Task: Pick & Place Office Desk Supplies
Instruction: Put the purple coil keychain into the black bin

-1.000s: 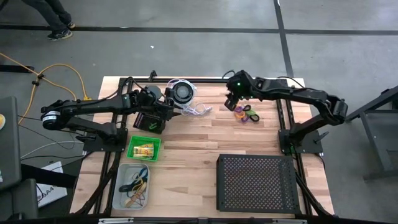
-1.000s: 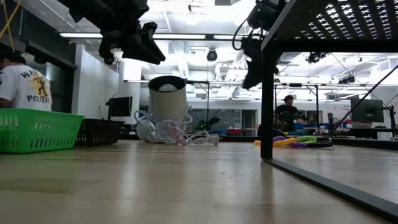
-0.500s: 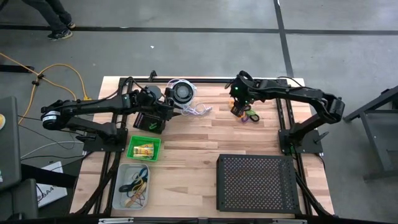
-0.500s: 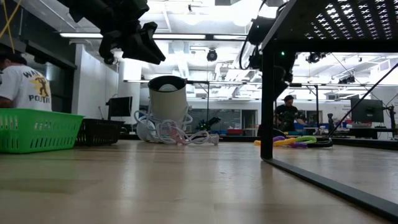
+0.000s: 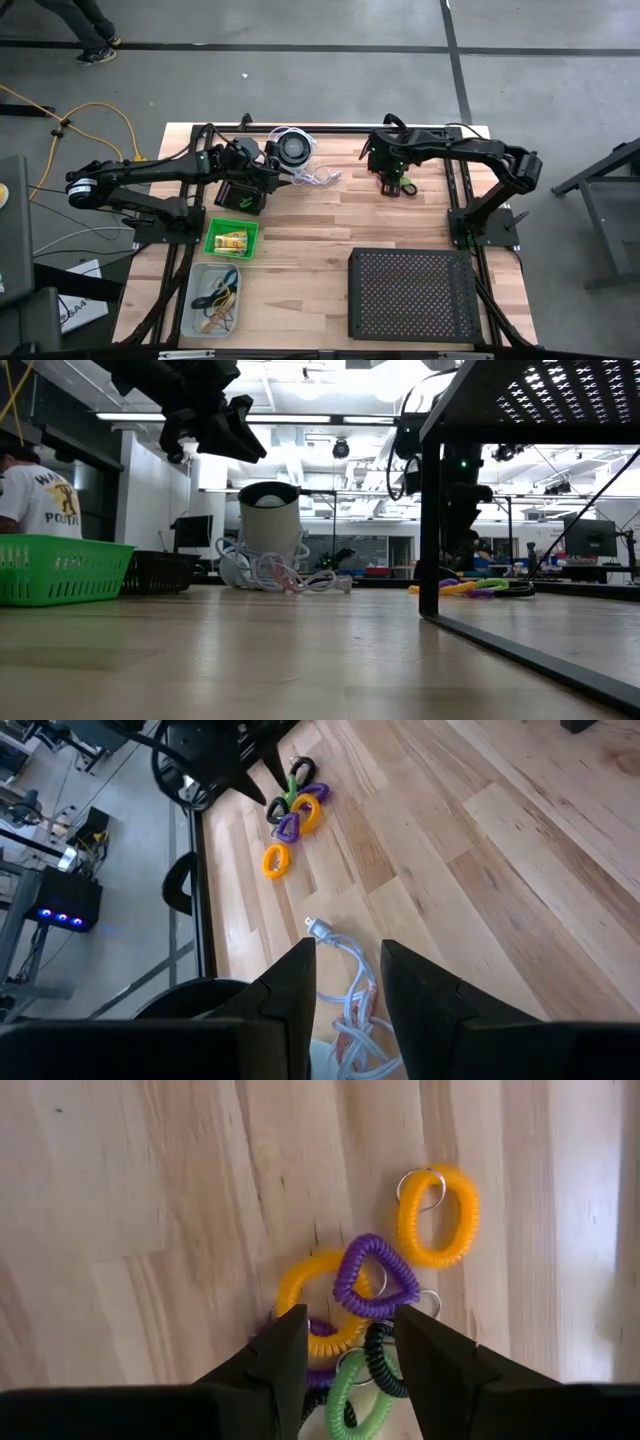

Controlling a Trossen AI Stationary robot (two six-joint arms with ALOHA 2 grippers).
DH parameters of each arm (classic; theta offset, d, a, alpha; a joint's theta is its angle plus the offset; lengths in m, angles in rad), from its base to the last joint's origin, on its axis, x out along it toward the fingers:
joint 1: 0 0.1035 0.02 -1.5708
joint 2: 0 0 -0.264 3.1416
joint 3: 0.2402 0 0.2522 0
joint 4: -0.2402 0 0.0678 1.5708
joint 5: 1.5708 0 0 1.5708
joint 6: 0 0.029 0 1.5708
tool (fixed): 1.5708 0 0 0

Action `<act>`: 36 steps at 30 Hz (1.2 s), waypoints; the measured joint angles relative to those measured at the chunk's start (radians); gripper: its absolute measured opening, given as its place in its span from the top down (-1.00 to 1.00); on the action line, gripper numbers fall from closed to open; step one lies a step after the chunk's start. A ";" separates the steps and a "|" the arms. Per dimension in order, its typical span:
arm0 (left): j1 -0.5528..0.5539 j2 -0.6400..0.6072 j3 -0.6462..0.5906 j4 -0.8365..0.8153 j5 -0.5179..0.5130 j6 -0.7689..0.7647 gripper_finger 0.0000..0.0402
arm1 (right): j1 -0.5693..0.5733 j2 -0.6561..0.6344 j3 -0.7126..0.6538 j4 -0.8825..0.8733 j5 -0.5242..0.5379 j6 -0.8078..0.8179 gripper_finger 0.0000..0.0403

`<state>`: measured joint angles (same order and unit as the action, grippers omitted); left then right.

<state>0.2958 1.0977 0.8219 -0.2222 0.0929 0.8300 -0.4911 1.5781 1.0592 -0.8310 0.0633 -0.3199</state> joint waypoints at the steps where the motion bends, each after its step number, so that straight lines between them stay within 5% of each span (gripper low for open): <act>1: 0.000 0.000 0.000 0.000 0.000 0.000 0.46 | 0.000 0.001 -0.001 0.003 0.001 -0.006 0.31; 36: 0.000 0.000 0.000 -0.001 0.000 0.000 0.46 | 0.002 0.000 -0.239 0.356 0.042 -0.096 0.31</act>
<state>0.2960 1.0977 0.8219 -0.2230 0.0927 0.8303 -0.4889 1.5784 0.8198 -0.4749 0.1054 -0.4160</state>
